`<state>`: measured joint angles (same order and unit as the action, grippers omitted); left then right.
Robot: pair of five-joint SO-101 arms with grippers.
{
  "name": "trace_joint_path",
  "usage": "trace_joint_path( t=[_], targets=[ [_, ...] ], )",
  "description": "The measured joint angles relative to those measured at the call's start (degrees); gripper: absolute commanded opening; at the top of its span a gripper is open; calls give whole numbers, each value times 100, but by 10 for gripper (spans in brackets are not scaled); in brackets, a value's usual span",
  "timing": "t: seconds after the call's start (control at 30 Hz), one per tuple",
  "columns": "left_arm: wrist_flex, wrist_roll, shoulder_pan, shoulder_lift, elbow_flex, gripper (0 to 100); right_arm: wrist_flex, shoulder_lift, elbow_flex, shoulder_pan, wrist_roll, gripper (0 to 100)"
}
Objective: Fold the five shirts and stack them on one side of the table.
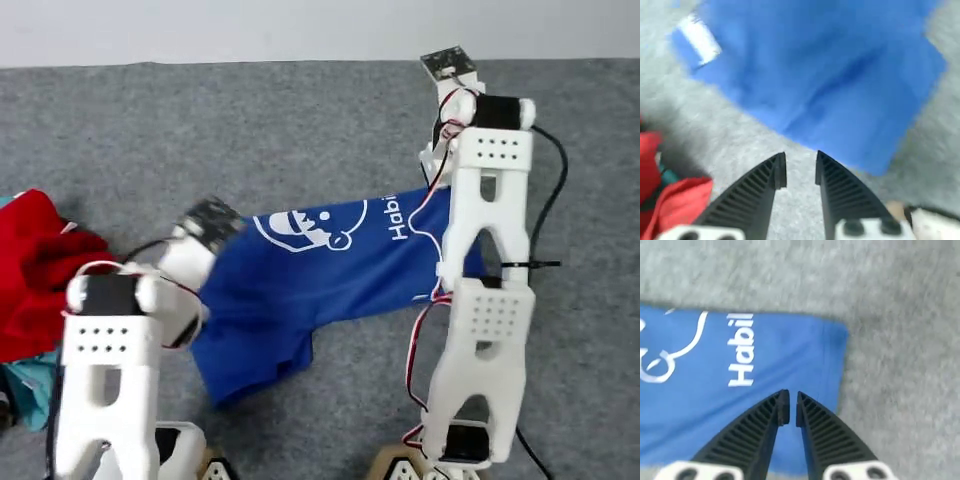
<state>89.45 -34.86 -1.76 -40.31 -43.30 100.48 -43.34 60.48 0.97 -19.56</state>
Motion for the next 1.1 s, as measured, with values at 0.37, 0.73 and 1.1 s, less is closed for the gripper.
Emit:
trace_joint_path(
  t=[0.37, 0.73, 1.1],
  targets=[
    [123, -211, 1477, 387, -466, 178, 0, 2523, -2866, 967, -273, 36],
    [-782, -229, 2171, 2145, -501, 195, 0, 3095, -3341, 2057, -299, 36],
    [-1468, -229, 2180, 3578, -501, 186, 0, 3200, -3341, 2198, -299, 36]
  ],
)
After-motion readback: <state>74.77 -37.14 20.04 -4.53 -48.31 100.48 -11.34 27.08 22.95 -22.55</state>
